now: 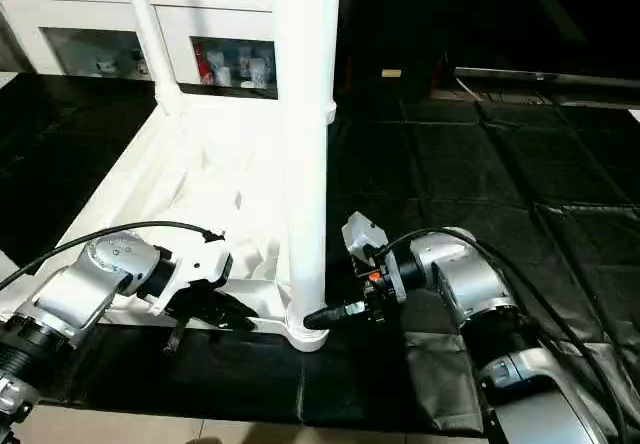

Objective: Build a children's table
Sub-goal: Rotate leg to tighten

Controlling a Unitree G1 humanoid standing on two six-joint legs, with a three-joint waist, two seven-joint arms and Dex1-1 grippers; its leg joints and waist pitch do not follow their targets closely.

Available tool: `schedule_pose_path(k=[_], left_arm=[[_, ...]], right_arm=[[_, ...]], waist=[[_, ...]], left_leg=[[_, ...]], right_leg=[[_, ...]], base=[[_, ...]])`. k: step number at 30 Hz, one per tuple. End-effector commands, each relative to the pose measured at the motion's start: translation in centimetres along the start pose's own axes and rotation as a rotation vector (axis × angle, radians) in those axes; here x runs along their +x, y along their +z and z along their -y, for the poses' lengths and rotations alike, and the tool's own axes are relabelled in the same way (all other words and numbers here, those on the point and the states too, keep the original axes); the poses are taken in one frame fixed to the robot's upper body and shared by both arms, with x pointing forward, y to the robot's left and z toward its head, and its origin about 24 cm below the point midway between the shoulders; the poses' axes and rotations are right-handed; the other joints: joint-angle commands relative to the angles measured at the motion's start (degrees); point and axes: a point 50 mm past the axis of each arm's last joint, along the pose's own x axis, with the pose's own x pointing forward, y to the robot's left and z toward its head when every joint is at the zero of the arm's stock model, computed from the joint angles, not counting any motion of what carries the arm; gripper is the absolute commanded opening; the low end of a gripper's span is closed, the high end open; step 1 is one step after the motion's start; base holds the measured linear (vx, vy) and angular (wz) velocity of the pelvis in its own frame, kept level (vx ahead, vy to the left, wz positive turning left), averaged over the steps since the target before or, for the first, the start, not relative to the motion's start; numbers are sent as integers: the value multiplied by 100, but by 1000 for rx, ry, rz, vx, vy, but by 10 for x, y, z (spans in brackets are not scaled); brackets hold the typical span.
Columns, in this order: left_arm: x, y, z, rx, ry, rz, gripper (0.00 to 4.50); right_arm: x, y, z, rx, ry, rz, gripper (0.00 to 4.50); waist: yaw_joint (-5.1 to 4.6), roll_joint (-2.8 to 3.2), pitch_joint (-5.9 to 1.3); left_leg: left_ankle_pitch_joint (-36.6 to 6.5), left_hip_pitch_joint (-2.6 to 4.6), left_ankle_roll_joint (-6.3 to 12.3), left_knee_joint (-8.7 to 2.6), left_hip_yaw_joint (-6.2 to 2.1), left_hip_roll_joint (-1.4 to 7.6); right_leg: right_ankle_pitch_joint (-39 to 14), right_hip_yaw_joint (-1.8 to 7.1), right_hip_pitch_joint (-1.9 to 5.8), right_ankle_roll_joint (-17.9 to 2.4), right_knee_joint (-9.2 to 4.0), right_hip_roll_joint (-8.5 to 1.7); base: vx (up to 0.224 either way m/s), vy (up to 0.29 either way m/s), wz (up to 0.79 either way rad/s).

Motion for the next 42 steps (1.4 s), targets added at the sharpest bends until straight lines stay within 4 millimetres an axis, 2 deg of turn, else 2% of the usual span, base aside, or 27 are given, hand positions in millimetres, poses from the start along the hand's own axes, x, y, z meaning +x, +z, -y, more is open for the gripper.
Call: schedule_pose_path(k=[1,5,9,13,15,16,18,19,20,23,24,25,27,28,29,30,31,32,33,34,36,38,39,40,41,42], left_arm=[[4,8,3,58,-65,1,0],[5,9,4,58,-70,1,0],[5,9,3,53,-66,2,0],[5,10,0,22,-36,26,0],[4,11,-4,2,6,41,0],[4,12,-7,-11,47,53,0],[3,15,-14,-49,119,75,0],[3,15,-15,-62,138,82,0],[3,15,-16,-67,145,86,0],[8,21,-23,-118,224,128,0],[10,23,-26,-132,254,135,0],[14,28,-33,-166,311,145,0],[16,31,-37,-187,348,154,0],[17,32,-39,-199,371,160,0],[18,34,-43,-216,404,167,0],[23,42,-52,-262,495,192,0],[25,46,-56,-279,530,206,0],[27,49,-58,-290,551,216,0],[28,51,-59,-295,565,221,0],[30,55,-61,-297,584,224,0],[32,57,-62,-298,593,224,0],[33,58,-63,-297,598,223,0],[32,59,-63,-300,601,227,0],[31,58,-62,-298,599,225,0],[31,57,-62,-296,597,222,0],[30,57,-62,-295,598,219,0]], right_arm=[[-1,9,4,-37,-6,3,301],[1,12,5,-39,-1,18,269],[3,12,4,-29,18,41,232],[4,13,4,2,23,75,223],[4,13,4,15,17,86,216],[5,11,5,26,-5,82,215],[10,9,6,18,-69,66,214],[12,8,6,13,-91,62,213],[13,8,7,11,-100,60,210],[25,8,16,26,-281,98,206],[30,9,20,38,-338,105,205],[38,10,25,80,-420,118,204],[42,11,27,105,-455,129,200],[45,12,29,118,-476,136,200],[49,14,31,134,-507,146,199],[64,20,36,172,-598,172,199],[70,22,37,182,-633,177,199],[74,24,38,187,-655,180,199],[77,25,39,195,-673,186,198],[83,28,40,214,-708,201,198],[86,29,41,228,-729,209,198],[89,30,41,239,-743,215,198],[88,32,41,223,-752,224,198],[85,32,41,208,-755,232,198],[83,32,40,202,-751,239,252],[82,32,40,201,-753,243,252]], waist=[[-45,17,-387],[-55,28,-374],[-55,22,-378],[-58,42,-375],[-57,30,-368],[-61,6,-363],[-62,7,-354],[-77,-12,-344],[-70,-4,-350],[-144,-27,-344],[-195,-32,-341],[-263,-40,-337],[-336,-49,-347],[-366,-45,-347],[-376,-33,-350],[-427,-34,-354],[-432,-24,-352],[-440,-34,-383],[-447,-41,-377],[-444,-22,-381],[-449,-4,-398],[-448,11,-400],[-442,75,-399],[-455,49,-396],[-451,57,-397],[-451,48,-392]], left_leg=[[-1152,-61,257,-397,112,8],[-1275,-55,237,-405,109,9],[-1233,-55,235,-403,109,4],[-1297,-49,220,-408,105,7],[-1339,-46,216,-407,106,3],[-1372,-46,218,-408,109,2],[-1375,-31,184,-404,113,-5],[-1362,-49,157,-405,110,-22],[-1344,-38,157,-407,105,-31],[-1336,-71,123,-407,97,-60],[-1314,-71,109,-406,91,-70],[-1241,-104,69,-408,85,-88],[-1213,-113,56,-401,73,-110],[-1213,-129,100,-403,72,-107],[-1212,-115,118,-396,78,-109],[-1145,-103,121,-384,96,-116],[-1112,-101,84,-386,92,-118],[-1032,-111,72,-391,76,-117],[-1020,-119,95,-391,86,-113],[-1031,-96,130,-388,89,-108],[-901,-115,168,-395,88,-94],[-867,-103,201,-395,96,-87],[-871,-99,204,-396,92,-89],[-887,-105,222,-395,102,-91],[-918,-102,219,-397,98,-91],[-951,-104,225,-402,99,-91]], right_leg=[[-1721,246,368,-1147,-360,-233],[-1974,243,360,-1072,-390,-236],[-2007,246,362,-1036,-391,-234],[-2030,243,360,-1041,-398,-229],[-2102,240,358,-1038,-404,-226],[-2207,240,355,-997,-417,-228],[-2351,243,336,-933,-431,-225],[-2479,237,348,-848,-439,-222],[-2646,228,344,-745,-464,-228],[-2869,208,353,-583,-497,-230],[-2918,199,342,-538,-508,-225],[-2928,188,360,-490,-500,-215],[-3060,163,376,-378,-522,-218],[-3032,165,374,-375,-534,-222],[-2991,165,357,-394,-542,-219],[-2754,182,334,-505,-517,-189],[-2727,179,328,-528,-511,-192],[-2613,170,365,-547,-487,-206],[-2553,179,355,-560,-491,-203],[-2442,186,346,-609,-491,-207],[-2036,205,364,-739,-446,-204],[-1672,216,372,-910,-412,-203],[-1546,219,382,-976,-400,-205],[-1520,220,383,-984,-415,-200],[-1522,217,391,-999,-410,-204],[-1545,218,396,-1003,-414,-204]], base=[[0,0,0],[0,0,0],[0,0,0],[0,0,0],[0,0,0],[0,0,0],[0,0,0],[0,0,0],[0,0,0],[0,0,0],[0,0,0],[0,0,0],[0,0,0],[0,0,0],[0,0,0],[0,0,0],[0,0,0],[0,0,0],[0,0,0],[0,0,0],[0,0,0],[0,0,0],[0,0,0],[0,0,0],[0,0,0],[0,0,0]])
